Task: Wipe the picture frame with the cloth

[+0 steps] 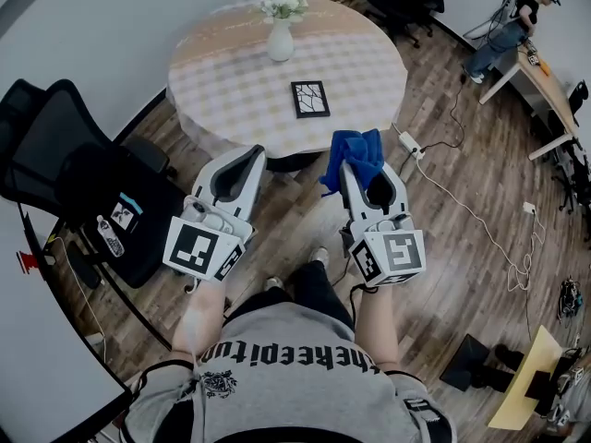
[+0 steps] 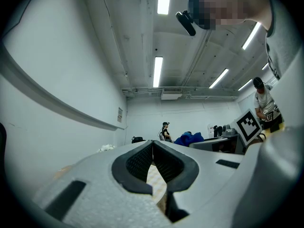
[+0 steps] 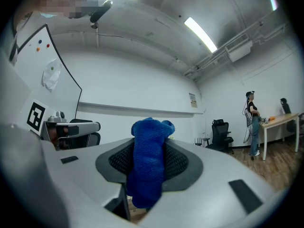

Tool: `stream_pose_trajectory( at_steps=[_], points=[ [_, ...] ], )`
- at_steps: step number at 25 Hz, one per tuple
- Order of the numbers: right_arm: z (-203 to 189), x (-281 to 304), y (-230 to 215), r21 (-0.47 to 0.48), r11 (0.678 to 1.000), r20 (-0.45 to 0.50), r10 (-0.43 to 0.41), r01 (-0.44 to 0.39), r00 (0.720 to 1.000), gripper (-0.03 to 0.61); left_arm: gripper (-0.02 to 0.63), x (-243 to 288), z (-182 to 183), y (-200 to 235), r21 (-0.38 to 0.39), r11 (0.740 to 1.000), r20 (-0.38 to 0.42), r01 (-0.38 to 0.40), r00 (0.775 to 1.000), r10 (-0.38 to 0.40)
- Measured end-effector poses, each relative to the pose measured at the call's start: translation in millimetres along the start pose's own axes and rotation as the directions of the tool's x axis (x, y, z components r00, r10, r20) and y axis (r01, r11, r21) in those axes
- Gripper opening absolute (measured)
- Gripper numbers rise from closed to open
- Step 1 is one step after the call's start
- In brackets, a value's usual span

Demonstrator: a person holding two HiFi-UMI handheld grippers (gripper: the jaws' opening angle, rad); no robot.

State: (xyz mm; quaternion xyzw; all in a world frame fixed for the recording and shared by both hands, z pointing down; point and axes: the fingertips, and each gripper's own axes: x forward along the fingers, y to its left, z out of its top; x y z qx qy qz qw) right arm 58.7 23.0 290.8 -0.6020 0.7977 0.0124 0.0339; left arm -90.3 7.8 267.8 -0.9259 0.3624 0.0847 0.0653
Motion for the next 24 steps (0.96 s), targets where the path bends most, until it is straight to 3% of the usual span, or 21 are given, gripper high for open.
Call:
stream_pose_trajectory(
  at_steps=[24],
  points=[
    [7,-4,11,-0.03,1.0,0.021,0.009,-0.009,1.0,0.15,0.016,-8,3,1,0.0,1.0,0.016,0.0,1.0,0.0]
  ],
)
